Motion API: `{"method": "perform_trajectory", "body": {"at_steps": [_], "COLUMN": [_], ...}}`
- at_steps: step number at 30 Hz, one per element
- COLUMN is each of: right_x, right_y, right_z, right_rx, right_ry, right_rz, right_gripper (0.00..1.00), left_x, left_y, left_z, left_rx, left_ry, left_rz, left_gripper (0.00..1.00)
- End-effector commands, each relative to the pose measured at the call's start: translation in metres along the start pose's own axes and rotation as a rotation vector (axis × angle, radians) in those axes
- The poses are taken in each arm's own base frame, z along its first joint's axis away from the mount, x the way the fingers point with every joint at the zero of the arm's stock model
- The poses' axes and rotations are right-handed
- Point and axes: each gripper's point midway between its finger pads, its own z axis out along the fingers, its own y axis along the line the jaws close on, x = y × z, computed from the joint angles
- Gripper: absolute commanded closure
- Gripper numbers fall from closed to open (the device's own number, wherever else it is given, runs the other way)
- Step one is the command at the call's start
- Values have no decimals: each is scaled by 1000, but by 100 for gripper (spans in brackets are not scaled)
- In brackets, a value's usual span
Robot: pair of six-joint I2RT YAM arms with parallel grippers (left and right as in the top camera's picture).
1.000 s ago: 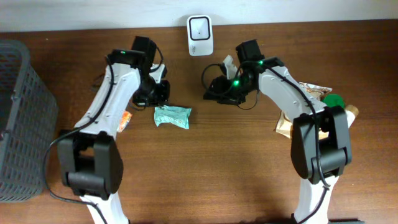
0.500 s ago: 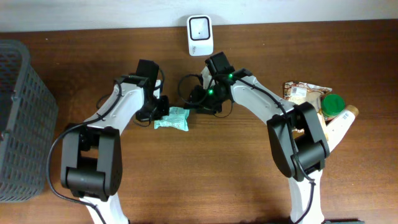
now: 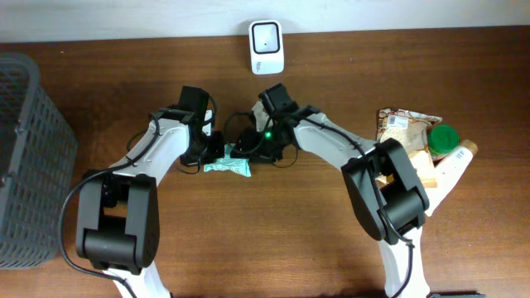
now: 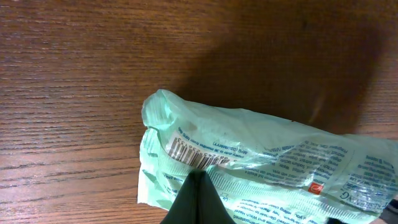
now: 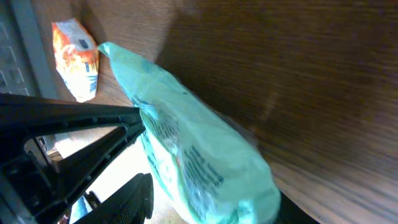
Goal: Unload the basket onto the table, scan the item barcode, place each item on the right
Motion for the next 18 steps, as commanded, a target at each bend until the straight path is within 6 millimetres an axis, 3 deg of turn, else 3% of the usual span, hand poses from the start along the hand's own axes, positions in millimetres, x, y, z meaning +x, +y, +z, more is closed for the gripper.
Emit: {"method": "perform_trajectory", "body": {"at_steps": [1,8,14,18], "right_x": [11,9,7,5], "right_y": [-12,-3,0,-3], "right_z": [14,29,33,31], "right_rx": [0,36,58,61], "right_ry": [26,-31,-54,-59], "right_rz": [23,-38,-55,-65], "right_gripper": [51,52,71,74], "left_x": [24,25,26,22], "left_y": [1,-2,-1,0], "left_z": [20,20,20,17], "left_rx": [13,31,29,20], "left_ry": [90,96,101,90], "left_rz": [-18,-19,-20,-18], "left_gripper": [100,100,100,95]}}
